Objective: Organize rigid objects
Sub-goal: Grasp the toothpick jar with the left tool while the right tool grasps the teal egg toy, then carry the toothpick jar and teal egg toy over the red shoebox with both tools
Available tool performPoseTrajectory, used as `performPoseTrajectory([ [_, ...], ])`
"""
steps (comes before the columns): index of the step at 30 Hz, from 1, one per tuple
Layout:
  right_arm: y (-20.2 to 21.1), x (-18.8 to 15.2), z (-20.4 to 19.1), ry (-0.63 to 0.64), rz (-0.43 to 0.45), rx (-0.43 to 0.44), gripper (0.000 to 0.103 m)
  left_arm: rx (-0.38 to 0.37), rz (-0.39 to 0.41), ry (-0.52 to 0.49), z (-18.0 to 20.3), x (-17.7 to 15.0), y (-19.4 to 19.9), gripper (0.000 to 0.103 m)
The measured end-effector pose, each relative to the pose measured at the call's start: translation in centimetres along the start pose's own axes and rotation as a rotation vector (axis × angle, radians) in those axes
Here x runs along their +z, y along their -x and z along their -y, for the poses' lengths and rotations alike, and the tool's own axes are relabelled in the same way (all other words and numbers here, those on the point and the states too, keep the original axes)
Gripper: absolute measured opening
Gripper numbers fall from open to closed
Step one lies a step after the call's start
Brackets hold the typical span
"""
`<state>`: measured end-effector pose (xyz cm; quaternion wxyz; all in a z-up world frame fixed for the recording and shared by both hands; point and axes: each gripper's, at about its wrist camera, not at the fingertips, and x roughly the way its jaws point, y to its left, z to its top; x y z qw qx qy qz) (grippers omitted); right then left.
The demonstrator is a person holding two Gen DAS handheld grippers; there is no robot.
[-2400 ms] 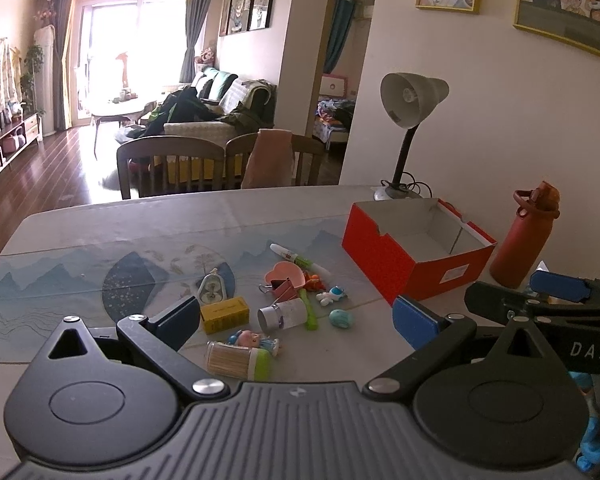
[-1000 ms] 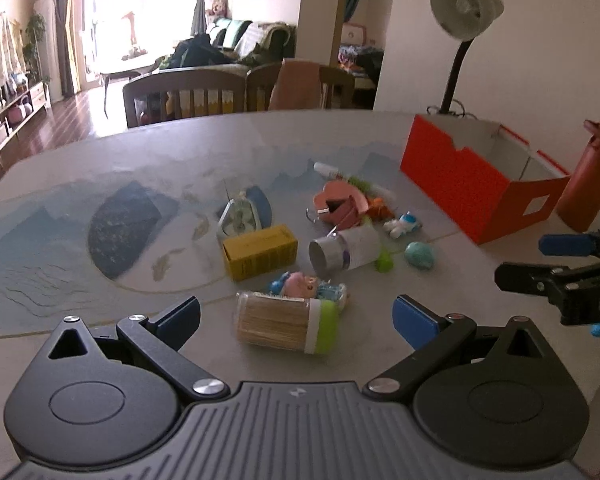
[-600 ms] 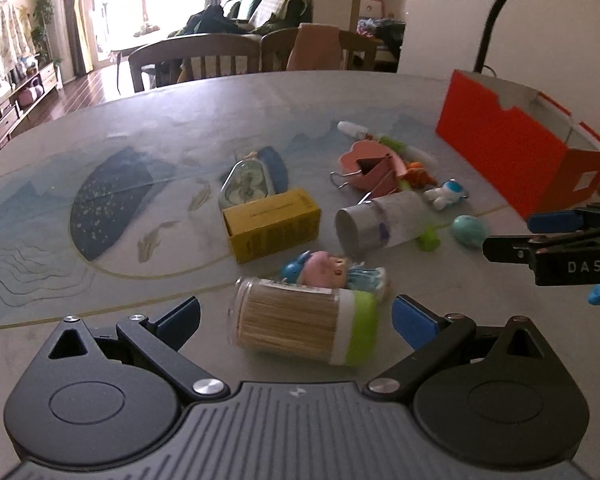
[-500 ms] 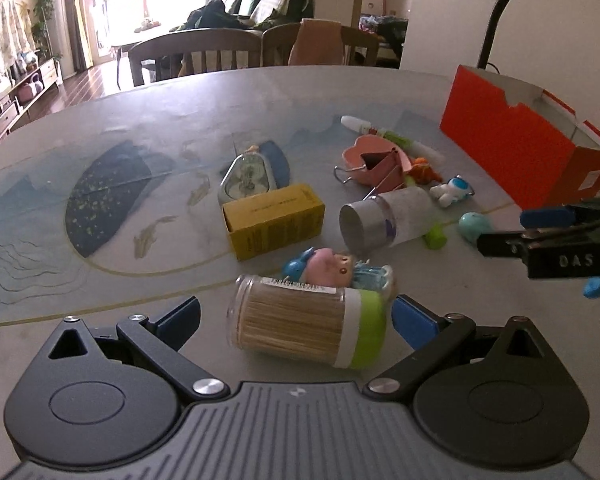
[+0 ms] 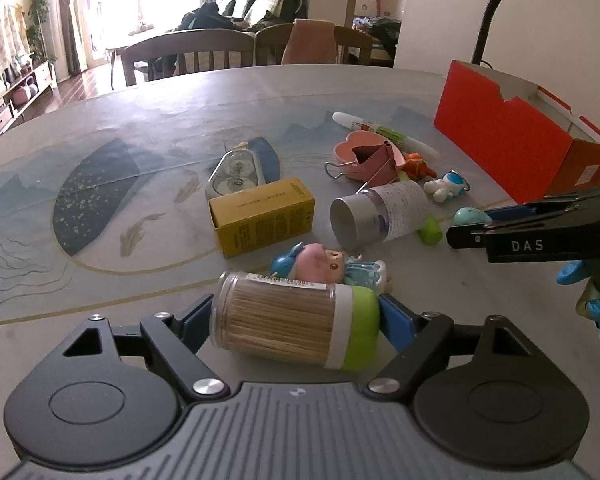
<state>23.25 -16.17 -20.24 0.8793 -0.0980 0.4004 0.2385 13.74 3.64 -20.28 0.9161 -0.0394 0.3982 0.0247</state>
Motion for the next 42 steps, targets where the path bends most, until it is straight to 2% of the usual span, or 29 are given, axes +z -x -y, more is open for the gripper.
performPoseTrajectory([
  [4, -0.1, 0.1, -0.1, 0.009, 0.005, -0.023, 0.035, 0.005, 0.003, 0.0, 0.1, -0.1, 0.0, 0.086],
  [13, 0.8, 0.1, -0.7, 0.003, 0.011, -0.03, 0.034, 0.028, -0.011, 0.003, 0.1, -0.2, 0.4, 0.085],
  [22, 4.7, -0.2, -2.2, -0.01, 0.034, 0.0, 0.034, 0.023, -0.001, 0.039, -0.1, -0.7, 2.4, 0.085],
  [29, 9.4, 0.1, -3.5, -0.023, 0.072, 0.014, 0.034, 0.0, 0.031, 0.044, 0.6, 0.2, 6.1, 0.085],
  [36, 14.4, 0.0, -4.2, -0.04, 0.112, 0.005, 0.034, -0.058, 0.089, -0.012, 2.4, 2.4, 10.9, 0.085],
  [42, 17.8, 0.8, -3.3, -0.052, 0.154, -0.009, 0.034, -0.104, 0.123, -0.055, 3.9, 4.3, 13.8, 0.085],
])
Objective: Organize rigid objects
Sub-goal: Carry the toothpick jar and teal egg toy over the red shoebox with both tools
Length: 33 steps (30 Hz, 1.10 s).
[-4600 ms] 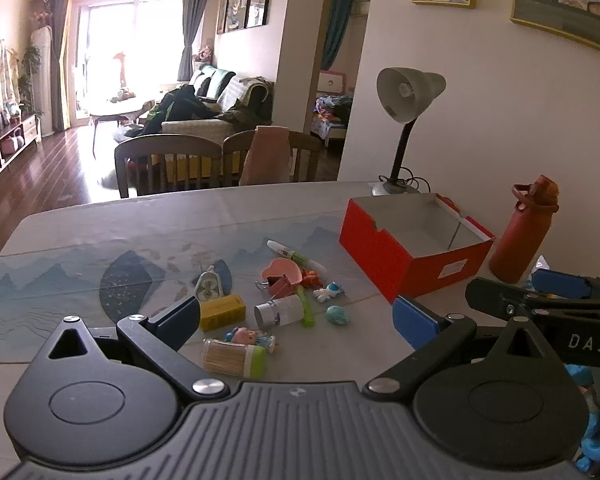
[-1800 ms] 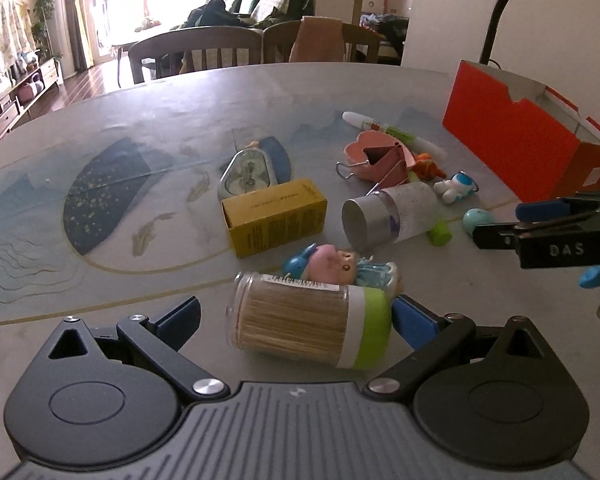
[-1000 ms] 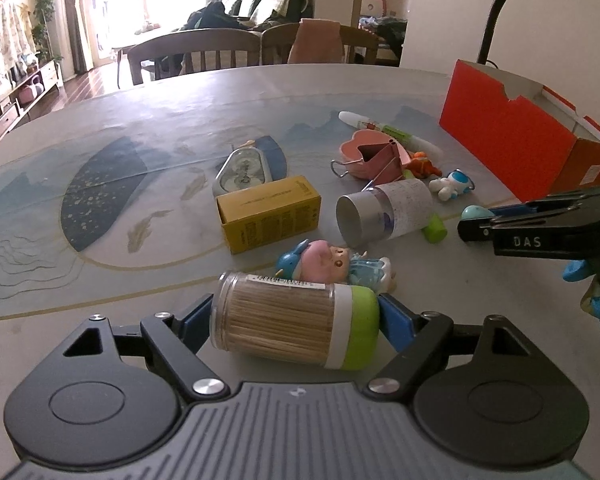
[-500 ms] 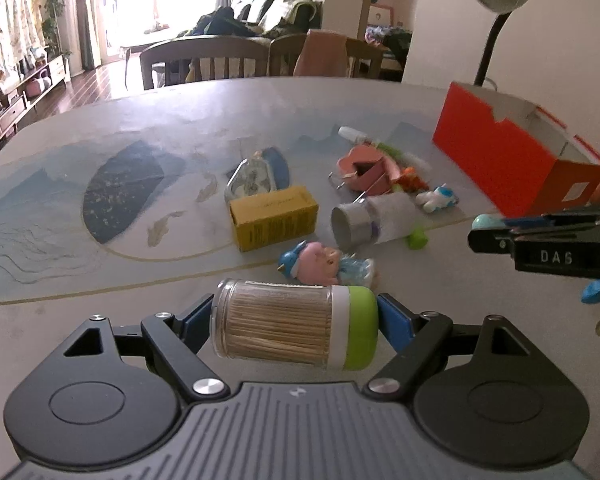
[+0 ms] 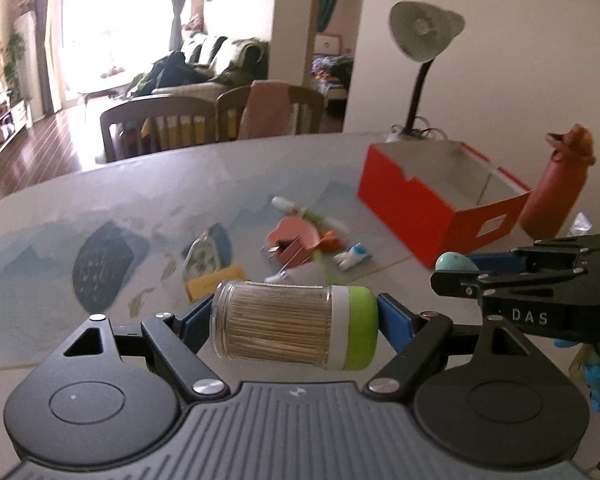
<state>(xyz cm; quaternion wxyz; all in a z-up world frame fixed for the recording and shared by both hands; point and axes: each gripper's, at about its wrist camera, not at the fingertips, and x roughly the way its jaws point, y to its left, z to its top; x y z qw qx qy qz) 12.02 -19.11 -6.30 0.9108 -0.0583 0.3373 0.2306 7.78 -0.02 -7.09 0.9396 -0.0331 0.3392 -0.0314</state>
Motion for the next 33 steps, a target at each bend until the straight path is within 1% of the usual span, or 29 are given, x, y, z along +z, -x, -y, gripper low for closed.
performPoseTrajectory([
  [6, 1.8, 1.6, 2.8, -0.032, 0.039, -0.027, 0.034, -0.026, 0.045, -0.053, 1.8, 2.5, 1.0, 0.085],
  [11, 1.4, 2.3, 6.1, -0.041, 0.036, -0.059, 0.034, -0.053, 0.049, -0.068, 3.7, 4.5, -0.2, 0.085],
  [17, 0.1, 3.3, 10.7, -0.035, 0.034, -0.087, 0.034, -0.077, 0.033, -0.065, 6.7, 7.6, -3.9, 0.085],
  [24, -2.2, 5.2, 16.2, -0.025, 0.028, -0.111, 0.034, -0.07, 0.015, -0.077, 10.5, 11.0, -8.5, 0.085],
  [30, -5.1, 6.3, 20.0, -0.016, 0.005, -0.11, 0.034, -0.082, 0.004, -0.092, 14.1, 13.9, -13.1, 0.085],
  [33, -6.9, 6.5, 21.6, -0.005, -0.019, -0.108, 0.034, -0.078, -0.018, -0.093, 15.6, 15.1, -15.8, 0.085],
])
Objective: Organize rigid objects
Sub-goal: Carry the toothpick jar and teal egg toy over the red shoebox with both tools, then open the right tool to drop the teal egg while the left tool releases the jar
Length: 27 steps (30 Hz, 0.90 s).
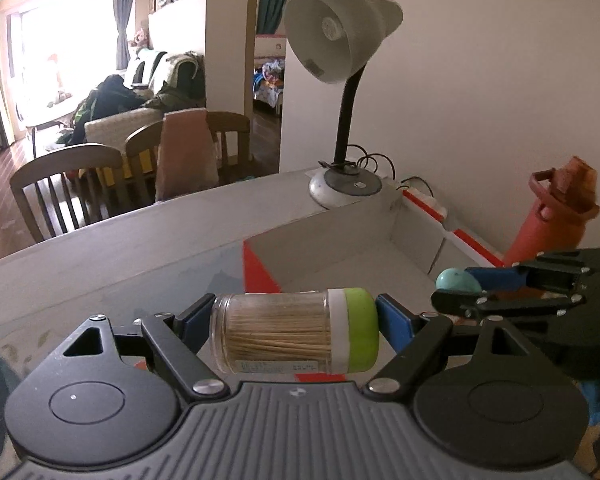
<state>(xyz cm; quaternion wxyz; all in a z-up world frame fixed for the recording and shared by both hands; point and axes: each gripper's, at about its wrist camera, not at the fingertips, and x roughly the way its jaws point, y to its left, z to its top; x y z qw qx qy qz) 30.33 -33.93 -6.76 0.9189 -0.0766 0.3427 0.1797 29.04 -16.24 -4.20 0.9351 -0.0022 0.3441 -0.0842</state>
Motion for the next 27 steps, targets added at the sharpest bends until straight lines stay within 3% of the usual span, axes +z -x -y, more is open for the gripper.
performPoseTrajectory([
  [11, -5.6, -0.2, 3.3, 0.022, -0.089, -0.007, 0.034, 0.018, -0.077, -0.038, 3.7, 3.5, -10.1, 0.085],
  [27, -11.3, -1.8, 6.1, 0.015, -0.272, 0.012, 0.034, 0.038, -0.268, -0.075, 6.7, 3.0, -20.9, 0.085],
])
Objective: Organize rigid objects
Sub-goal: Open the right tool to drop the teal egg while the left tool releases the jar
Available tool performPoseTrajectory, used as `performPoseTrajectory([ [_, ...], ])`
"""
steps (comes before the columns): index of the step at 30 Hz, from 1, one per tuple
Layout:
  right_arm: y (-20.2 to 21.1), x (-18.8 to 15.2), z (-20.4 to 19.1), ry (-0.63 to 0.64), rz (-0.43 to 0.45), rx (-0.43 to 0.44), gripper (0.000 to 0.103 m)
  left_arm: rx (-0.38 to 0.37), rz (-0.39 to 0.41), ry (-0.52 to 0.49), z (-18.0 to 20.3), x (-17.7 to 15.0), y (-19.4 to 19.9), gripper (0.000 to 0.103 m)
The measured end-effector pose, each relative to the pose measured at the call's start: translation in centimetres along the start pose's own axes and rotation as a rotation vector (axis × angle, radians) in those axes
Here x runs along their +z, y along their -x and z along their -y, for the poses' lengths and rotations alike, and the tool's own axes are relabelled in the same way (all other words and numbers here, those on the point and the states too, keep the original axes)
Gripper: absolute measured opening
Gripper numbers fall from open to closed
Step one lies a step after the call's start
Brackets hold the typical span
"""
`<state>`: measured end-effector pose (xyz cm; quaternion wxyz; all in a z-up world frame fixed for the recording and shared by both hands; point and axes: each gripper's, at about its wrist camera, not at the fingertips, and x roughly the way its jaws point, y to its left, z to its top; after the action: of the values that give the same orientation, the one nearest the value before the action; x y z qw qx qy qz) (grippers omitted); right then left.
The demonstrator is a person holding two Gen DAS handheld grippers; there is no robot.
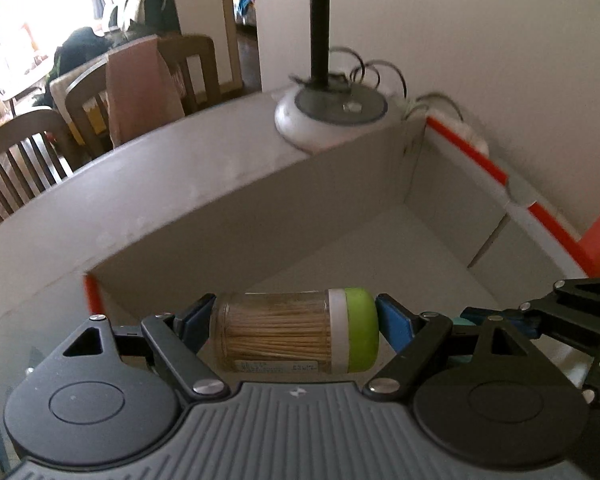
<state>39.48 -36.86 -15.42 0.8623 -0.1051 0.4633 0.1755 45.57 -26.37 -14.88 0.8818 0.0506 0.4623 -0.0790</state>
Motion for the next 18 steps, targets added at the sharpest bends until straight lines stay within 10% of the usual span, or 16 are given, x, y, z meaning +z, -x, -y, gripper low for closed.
performPoseTrajectory([
  [18, -1.6, 0.0, 0.7, -0.026, -0.094, 0.022, 0.037, -0.023, -0.244, -0.035, 0.9, 0.0, -4.9, 0.084],
])
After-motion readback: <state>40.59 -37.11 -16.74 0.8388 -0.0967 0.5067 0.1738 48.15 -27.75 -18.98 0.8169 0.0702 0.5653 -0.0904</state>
